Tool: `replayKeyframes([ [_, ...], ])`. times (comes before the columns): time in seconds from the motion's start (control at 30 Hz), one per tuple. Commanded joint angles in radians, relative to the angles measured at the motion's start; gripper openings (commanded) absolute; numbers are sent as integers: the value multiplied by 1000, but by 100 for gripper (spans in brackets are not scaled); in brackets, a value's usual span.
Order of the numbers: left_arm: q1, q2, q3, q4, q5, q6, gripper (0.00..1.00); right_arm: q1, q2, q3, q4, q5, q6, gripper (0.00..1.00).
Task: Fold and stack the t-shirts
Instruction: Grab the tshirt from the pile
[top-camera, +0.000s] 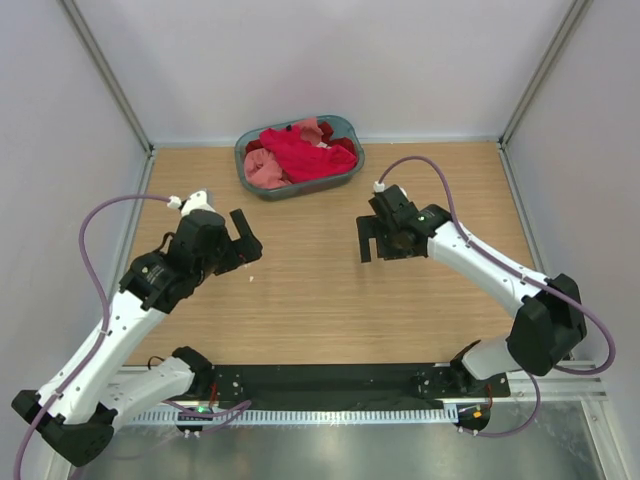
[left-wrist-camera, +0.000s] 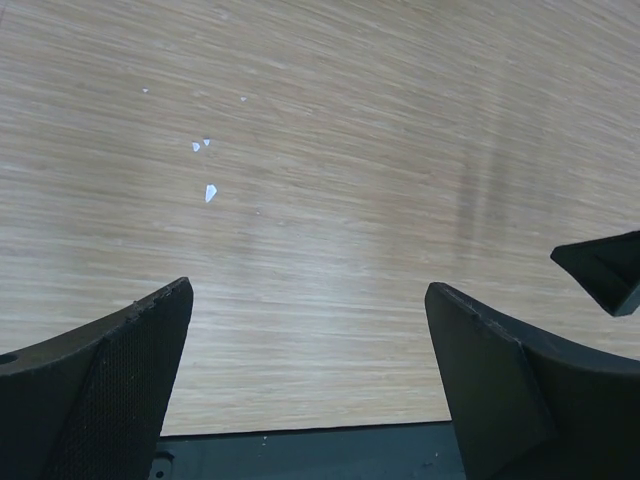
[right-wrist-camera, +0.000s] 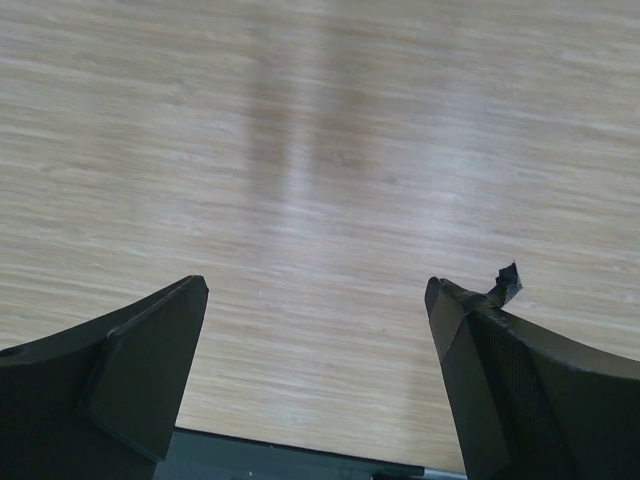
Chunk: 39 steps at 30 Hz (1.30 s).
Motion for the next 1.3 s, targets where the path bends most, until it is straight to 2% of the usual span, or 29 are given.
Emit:
replayKeyframes([
  [0.0,6,-25,-19,51,23,-12,100,-5,35,104,110,11,-20,100],
  [0.2,6,-28,-27,51,63,-14,100,-10,254,314,238,20,-75,98],
  [0.53,6,-88,-20,4,75,-27,100,-23,759,909,305,26,-165,86],
  [0.6,6,-99,-13,-19,75,-31,99,-23,811,989,345,23,-181,83],
  [0.73,6,-111,-2,-59,63,-31,99,-22,899,1028,481,-21,-210,77],
  [0.87,6,-105,10,-84,57,-21,99,-23,989,1063,600,-38,-228,77],
  [1.07,6,-73,45,-108,35,9,99,-22,1131,1233,614,-52,-239,75],
  [1.13,6,-65,53,-110,35,15,99,-23,1155,1253,638,-23,-241,70],
  [1.17,6,-56,58,-111,37,17,99,-23,1163,1259,661,-15,-239,53],
  [1.23,4,-51,62,-110,40,20,99,-23,1177,1293,677,13,-239,34],
  [1.27,6,-48,64,-110,40,22,99,-22,1178,1308,681,35,-244,14],
])
